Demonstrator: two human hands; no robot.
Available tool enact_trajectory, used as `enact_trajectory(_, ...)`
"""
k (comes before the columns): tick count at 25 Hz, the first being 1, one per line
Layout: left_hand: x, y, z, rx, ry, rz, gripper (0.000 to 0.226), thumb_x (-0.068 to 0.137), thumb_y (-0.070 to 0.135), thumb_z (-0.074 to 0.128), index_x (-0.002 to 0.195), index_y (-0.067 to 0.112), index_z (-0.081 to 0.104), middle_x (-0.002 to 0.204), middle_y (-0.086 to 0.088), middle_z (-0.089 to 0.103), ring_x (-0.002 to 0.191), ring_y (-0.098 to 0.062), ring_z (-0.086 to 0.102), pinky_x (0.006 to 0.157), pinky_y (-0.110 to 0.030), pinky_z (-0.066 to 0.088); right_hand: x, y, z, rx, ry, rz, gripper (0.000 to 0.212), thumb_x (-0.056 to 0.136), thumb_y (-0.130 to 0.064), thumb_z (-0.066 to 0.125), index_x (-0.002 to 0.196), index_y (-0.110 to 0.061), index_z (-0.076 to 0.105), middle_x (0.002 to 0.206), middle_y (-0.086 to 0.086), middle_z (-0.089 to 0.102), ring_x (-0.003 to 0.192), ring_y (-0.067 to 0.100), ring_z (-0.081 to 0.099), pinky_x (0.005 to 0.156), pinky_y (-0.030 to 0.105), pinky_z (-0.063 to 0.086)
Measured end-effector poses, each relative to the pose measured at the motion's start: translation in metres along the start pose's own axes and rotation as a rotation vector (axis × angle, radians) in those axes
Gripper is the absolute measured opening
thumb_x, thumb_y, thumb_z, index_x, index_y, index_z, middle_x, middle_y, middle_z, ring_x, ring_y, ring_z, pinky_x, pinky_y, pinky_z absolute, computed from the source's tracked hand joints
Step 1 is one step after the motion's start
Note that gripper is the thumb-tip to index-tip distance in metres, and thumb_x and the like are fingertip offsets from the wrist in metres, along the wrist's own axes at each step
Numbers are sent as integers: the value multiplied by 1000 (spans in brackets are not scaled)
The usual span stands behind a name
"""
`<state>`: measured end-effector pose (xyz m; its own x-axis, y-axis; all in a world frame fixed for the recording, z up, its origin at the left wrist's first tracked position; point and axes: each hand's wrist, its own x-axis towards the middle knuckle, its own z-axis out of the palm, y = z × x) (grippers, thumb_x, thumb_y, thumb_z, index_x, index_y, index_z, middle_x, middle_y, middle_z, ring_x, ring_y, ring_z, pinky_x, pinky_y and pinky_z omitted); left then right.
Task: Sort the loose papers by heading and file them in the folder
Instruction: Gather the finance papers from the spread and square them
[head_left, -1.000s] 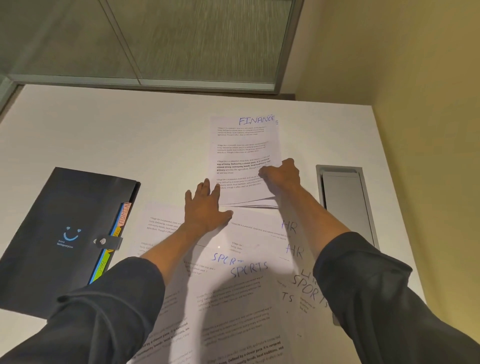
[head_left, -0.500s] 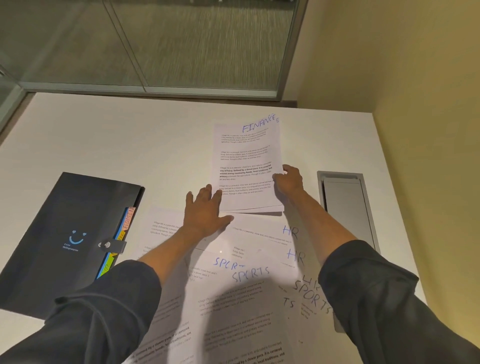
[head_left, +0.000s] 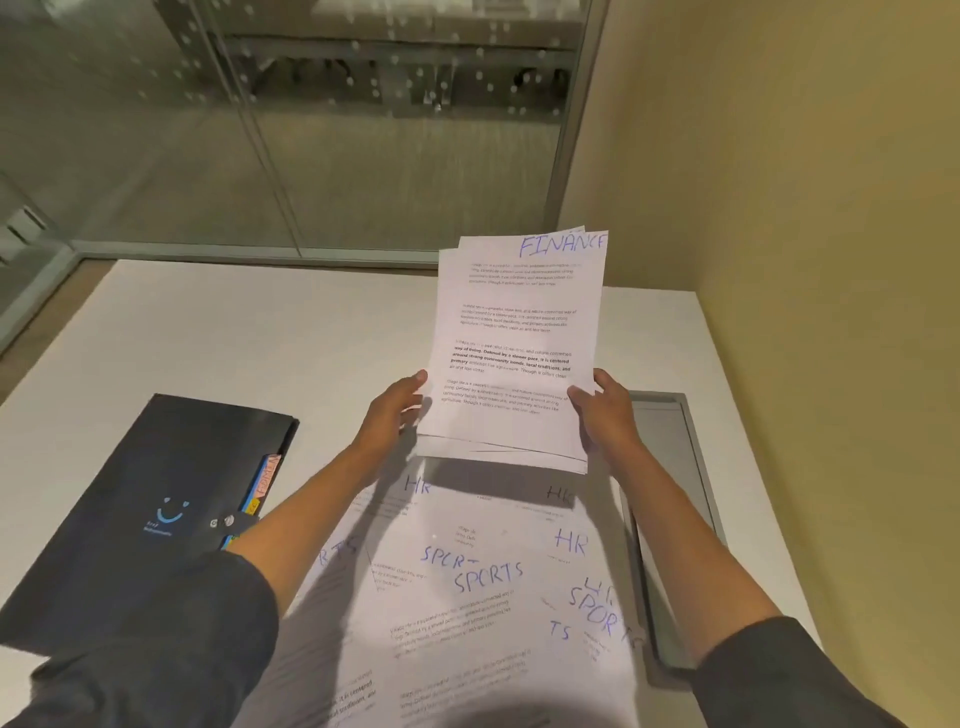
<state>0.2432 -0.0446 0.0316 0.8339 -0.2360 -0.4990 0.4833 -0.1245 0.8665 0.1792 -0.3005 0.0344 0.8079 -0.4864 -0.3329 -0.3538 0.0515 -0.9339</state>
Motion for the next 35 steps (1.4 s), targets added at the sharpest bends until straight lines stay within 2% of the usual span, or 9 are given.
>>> enact_trajectory(3, -20, 28, 9, -58, -27, 6, 42, 88, 57, 56, 111, 22, 65, 99, 6, 73, 90, -13, 66, 86, -30, 45, -32, -6, -15, 36, -57, -49, 28, 97, 1, 53, 122, -8, 60, 115, 2, 70, 87, 7, 70, 63, 9, 50)
enact_trajectory(6, -39, 52, 19, -125, -8, 86, 28, 87, 31, 69, 105, 10, 69, 102, -4, 74, 83, -15, 70, 73, -22, 50, -67, -5, -26, 91, -98, -116, 33, 96, 2, 53, 127, -8, 59, 117, -1, 71, 98, 9, 71, 75, 17, 54)
enact_trajectory(9, -63, 63, 22, -179, -47, 146, 23, 90, 10, 64, 112, 5, 67, 108, -9, 73, 93, -24, 71, 78, -32, 56, -104, -1, -35, 90, -130, -155, 35, 97, 0, 55, 129, -13, 57, 120, 0, 70, 106, 16, 69, 86, 30, 56)
enact_trajectory(11, -80, 63, 25, -103, -42, 191, 21, 92, 6, 59, 111, 8, 67, 106, -7, 73, 94, -24, 71, 82, -35, 56, -123, -4, -40, 95, -134, -164, 34, 95, 1, 55, 125, -14, 61, 115, 0, 73, 103, 17, 71, 85, 29, 57)
enact_trajectory(15, -120, 47, 32, -16, -25, 270, 17, 96, 5, 53, 100, 14, 67, 91, 1, 74, 78, -12, 72, 64, -22, 55, -149, -12, -47, 112, -126, -177, 28, 90, -4, 66, 118, -8, 68, 110, 2, 74, 102, 20, 71, 90, 35, 57)
enact_trajectory(20, -154, 17, 29, 62, -36, 291, 24, 95, 3, 52, 95, 23, 66, 91, 8, 72, 84, -15, 70, 66, -24, 52, -176, -8, -33, 158, -8, -143, 27, 84, -8, 75, 109, -12, 69, 99, -1, 75, 88, 17, 72, 67, 23, 58)
enact_trajectory(27, -177, -6, 19, -18, -18, 230, 11, 90, 12, 64, 98, 17, 70, 95, -1, 75, 82, -18, 72, 67, -28, 56, -215, 13, -10, 234, 127, -136, 29, 82, -6, 76, 109, -8, 67, 98, 5, 72, 81, 9, 67, 56, 11, 52)
enact_trajectory(31, -189, -15, 19, 20, -12, 232, 11, 87, 13, 69, 98, 16, 70, 90, -2, 75, 73, -16, 72, 58, -25, 54, -231, 10, -10, 246, 131, -199, 30, 82, -8, 77, 109, -13, 67, 93, -4, 72, 74, 4, 70, 54, 13, 52)
enact_trajectory(35, -195, -21, 20, 91, -7, 265, 14, 89, 15, 67, 103, 15, 68, 91, 1, 73, 74, -11, 70, 55, -19, 51, -240, 10, -11, 180, 152, -195, 20, 85, -13, 75, 104, -16, 68, 92, 2, 73, 71, 8, 71, 49, 13, 49)
